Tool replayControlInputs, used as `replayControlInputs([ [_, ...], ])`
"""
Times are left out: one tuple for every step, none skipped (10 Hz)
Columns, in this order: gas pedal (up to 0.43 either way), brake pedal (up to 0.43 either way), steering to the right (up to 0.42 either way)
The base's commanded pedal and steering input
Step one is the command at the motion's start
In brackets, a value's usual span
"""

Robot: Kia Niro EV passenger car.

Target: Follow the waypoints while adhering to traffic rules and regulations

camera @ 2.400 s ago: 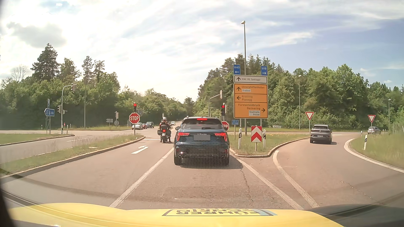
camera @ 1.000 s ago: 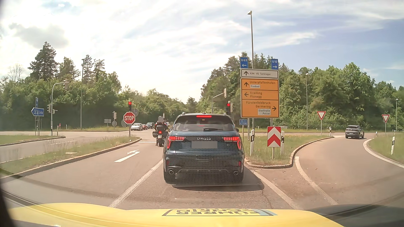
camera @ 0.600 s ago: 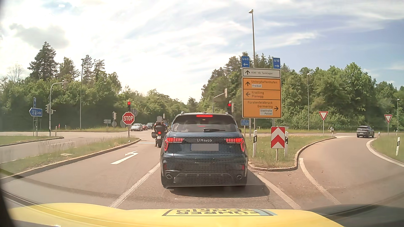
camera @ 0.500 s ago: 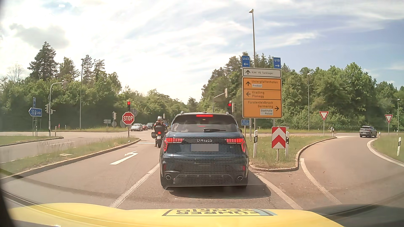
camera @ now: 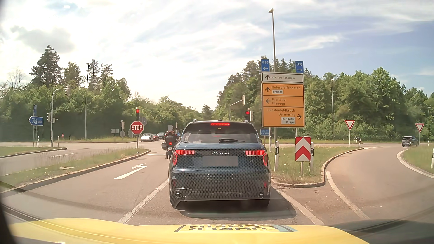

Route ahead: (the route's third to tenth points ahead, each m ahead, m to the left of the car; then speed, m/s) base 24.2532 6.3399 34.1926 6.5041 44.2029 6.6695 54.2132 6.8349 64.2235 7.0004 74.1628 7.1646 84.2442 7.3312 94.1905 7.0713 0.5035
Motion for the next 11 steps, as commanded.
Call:
replayControlInputs([
  [0.000,0.189,-0.022],
  [0.000,0.189,-0.023],
  [0.000,0.189,-0.024],
  [0.000,0.189,-0.024],
  [0.000,0.189,-0.024],
  [0.000,0.189,-0.024],
  [0.000,0.189,-0.025],
  [0.000,0.189,-0.025],
  [0.000,0.189,-0.025],
  [0.000,0.183,-0.025],
  [0.000,0.189,-0.026],
])
